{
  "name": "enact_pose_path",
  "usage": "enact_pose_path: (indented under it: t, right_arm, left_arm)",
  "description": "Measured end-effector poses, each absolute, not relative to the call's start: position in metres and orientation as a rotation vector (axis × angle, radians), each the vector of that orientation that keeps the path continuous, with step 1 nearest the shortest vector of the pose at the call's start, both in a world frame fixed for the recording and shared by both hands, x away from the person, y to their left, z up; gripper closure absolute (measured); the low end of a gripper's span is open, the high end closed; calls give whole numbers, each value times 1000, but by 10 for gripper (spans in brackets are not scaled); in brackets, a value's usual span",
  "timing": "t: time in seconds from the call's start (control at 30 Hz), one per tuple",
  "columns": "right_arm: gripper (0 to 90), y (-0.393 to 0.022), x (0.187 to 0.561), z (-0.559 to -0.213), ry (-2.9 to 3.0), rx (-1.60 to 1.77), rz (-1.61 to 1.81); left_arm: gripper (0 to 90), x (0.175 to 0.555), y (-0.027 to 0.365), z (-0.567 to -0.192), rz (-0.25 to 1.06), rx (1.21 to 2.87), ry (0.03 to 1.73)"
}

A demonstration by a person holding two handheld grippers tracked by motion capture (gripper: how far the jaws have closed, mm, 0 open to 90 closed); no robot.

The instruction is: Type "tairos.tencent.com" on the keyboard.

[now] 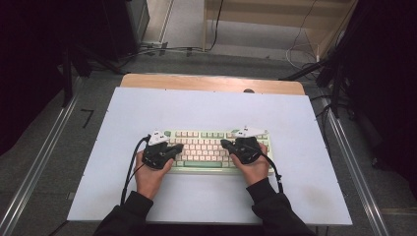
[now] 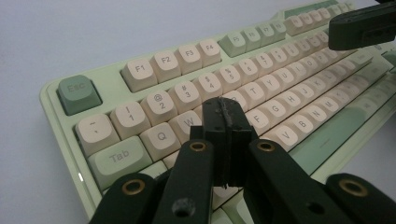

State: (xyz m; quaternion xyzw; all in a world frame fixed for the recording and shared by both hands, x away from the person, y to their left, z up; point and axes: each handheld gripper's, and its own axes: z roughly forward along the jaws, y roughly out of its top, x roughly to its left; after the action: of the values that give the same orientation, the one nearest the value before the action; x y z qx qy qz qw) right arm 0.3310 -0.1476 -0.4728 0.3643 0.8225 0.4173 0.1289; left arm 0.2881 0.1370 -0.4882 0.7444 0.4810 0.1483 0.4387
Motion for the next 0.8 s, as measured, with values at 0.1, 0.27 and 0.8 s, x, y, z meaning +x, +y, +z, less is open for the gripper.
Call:
enact_pose_path:
  t: [0.1,0.27,0.8]
  right_arm:
    - [876,-148,331,-473,2390,1064,1210]
    - [877,-148,331,-473,2386,1063,1215]
    - [877,-149,331,-472,2387,1061,1213]
  left_arm:
    - [900,288,136,-490,370,1856,1199]
    - [900,288,134,-491,366,1866,1198]
    - [900,289,134,-493,368,1875,1204]
